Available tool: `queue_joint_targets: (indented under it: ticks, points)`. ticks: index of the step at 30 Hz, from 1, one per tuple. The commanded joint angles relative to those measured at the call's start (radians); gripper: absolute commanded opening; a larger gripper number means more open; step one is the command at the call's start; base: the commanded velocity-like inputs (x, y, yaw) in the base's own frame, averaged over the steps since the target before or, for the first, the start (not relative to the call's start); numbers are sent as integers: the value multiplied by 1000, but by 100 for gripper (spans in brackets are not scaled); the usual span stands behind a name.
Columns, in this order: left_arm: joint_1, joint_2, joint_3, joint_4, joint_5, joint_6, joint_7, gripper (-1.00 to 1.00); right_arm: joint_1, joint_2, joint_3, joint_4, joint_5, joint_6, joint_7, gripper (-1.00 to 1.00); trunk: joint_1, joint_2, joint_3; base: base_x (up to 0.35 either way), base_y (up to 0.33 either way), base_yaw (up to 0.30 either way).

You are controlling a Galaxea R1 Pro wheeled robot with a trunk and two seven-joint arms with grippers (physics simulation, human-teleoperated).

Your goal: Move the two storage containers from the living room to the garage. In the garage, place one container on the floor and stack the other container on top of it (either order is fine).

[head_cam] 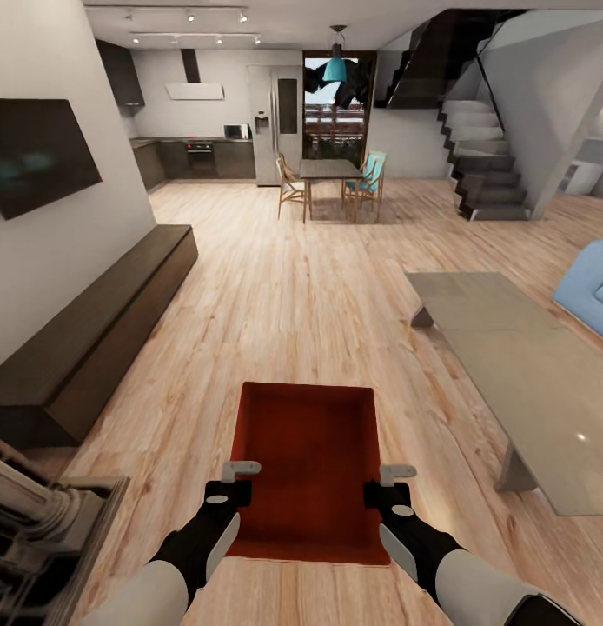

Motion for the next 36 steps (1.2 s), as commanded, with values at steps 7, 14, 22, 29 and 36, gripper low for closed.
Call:
queue_joint_targets:
  ticks: [7, 14, 22, 29, 36]
  points:
    - [0, 2, -17, 1, 29, 45, 12, -100, -2, -9, -17, -2, 10, -16, -20, -100, 1, -2, -2, 322, 0, 0]
    - [0, 2, -17, 1, 29, 45, 12, -100, -2, -8, -17, -2, 10, -16, -20, -100, 1, -2, -2, 322, 0, 0]
    - [0, 2, -17, 1, 29, 45, 12, -100, -2, -9, -17, -2, 12, -16, -20, -100, 1, -2, -2, 322, 0, 0]
    - [0, 2, -17, 1, 29, 44, 12, -100, -2, -8, -17, -2, 12, -16, -20, -100, 1, -2, -2, 321, 0, 0]
    - [0, 2, -17, 1, 29, 44, 12, -100, -2, -8, -17, -2, 12, -16, -20, -100, 1, -2, -2, 322, 0, 0]
